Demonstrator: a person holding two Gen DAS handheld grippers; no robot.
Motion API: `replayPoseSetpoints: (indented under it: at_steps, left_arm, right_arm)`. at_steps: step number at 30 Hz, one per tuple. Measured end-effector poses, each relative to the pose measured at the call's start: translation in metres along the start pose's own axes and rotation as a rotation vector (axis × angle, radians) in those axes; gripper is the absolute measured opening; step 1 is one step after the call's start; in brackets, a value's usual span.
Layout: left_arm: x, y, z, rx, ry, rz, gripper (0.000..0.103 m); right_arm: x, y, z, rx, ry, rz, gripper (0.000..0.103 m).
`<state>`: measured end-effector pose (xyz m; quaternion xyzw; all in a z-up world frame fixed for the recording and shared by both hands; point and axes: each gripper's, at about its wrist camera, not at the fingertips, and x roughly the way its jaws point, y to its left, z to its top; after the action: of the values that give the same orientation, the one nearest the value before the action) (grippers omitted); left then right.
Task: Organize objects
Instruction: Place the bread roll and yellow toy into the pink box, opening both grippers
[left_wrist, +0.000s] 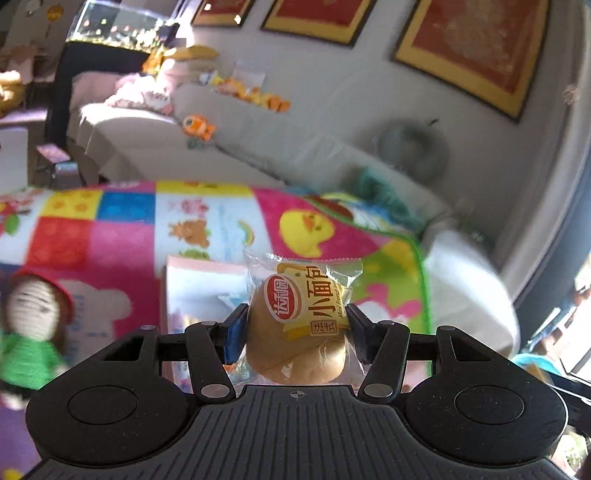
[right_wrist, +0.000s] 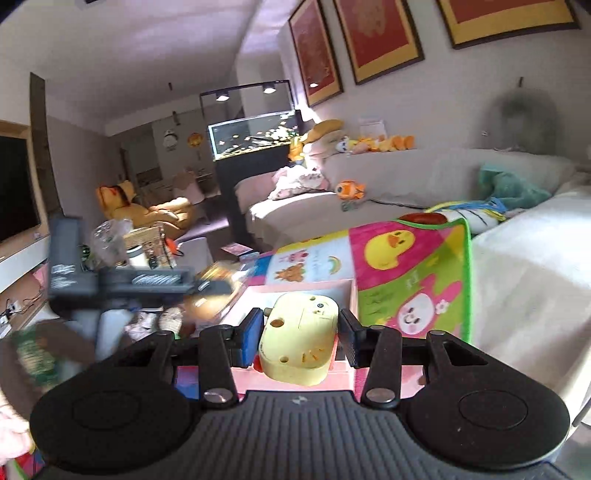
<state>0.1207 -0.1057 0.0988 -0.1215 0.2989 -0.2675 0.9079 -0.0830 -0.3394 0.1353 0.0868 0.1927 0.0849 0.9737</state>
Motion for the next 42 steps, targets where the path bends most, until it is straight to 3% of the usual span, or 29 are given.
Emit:
replayPoseSetpoints:
  at_steps: [4,9,14,20,22,25,28,32,35,36,37,39,42]
  left_arm:
    - [0.046,0.005,-0.024,0.027,0.171,0.072,0.061]
    - [0.033,0.008,-0.031,0.18,0.103,0.148,0.062]
    - [0.037,-0.021,-0.04,0.45,0.048,0.182,0.062]
    - [0.056,0.002,-0.031,0.232,0.119,0.119,0.063]
    - [0.038,0.008,-0.029,0.205,0.052,0.116,0.059]
    - [-0.002,0.024,-0.021,0.097,-0.121,0.062,0.059]
    - [-0.034,0.044,-0.013,-0.007,-0.175,0.038,0.059]
    - [-0.065,0.062,-0.028,-0.011,-0.165,0.041,0.058]
    - [-0.068,0.066,-0.045,-0.011,-0.085,-0.005,0.058]
    - [-0.067,0.065,-0.05,-0.001,-0.061,-0.017,0.058]
    - [-0.067,0.063,-0.055,0.016,-0.04,-0.021,0.058]
    - [-0.072,0.063,-0.064,0.053,-0.022,-0.004,0.058]
    - [-0.086,0.076,-0.079,0.083,-0.035,0.039,0.058]
  right_arm:
    - [0.015,-0.014,-0.004,0.019,0.032,-0.035,0.044]
    - [0.03,-0.025,-0.008,0.041,0.065,-0.067,0.044]
    - [0.054,-0.016,-0.009,0.009,0.086,-0.112,0.044]
    - [0.063,-0.005,-0.011,-0.005,0.116,-0.117,0.044]
    - [0.063,-0.005,-0.011,-0.023,0.122,-0.131,0.044]
    - [0.063,-0.009,-0.007,-0.011,0.13,-0.142,0.044]
    - [0.065,-0.007,0.004,0.005,0.128,-0.129,0.044]
    - [0.08,0.009,0.028,-0.033,0.093,-0.091,0.044]
    - [0.113,0.033,0.052,-0.083,0.045,-0.047,0.044]
    - [0.127,0.044,0.057,-0.138,0.001,-0.048,0.048]
    - [0.143,0.054,0.06,-0.193,-0.012,-0.067,0.069]
    - [0.176,0.068,0.058,-0.226,0.049,-0.101,0.076]
    - [0.199,0.076,0.033,-0.213,0.226,-0.047,0.073]
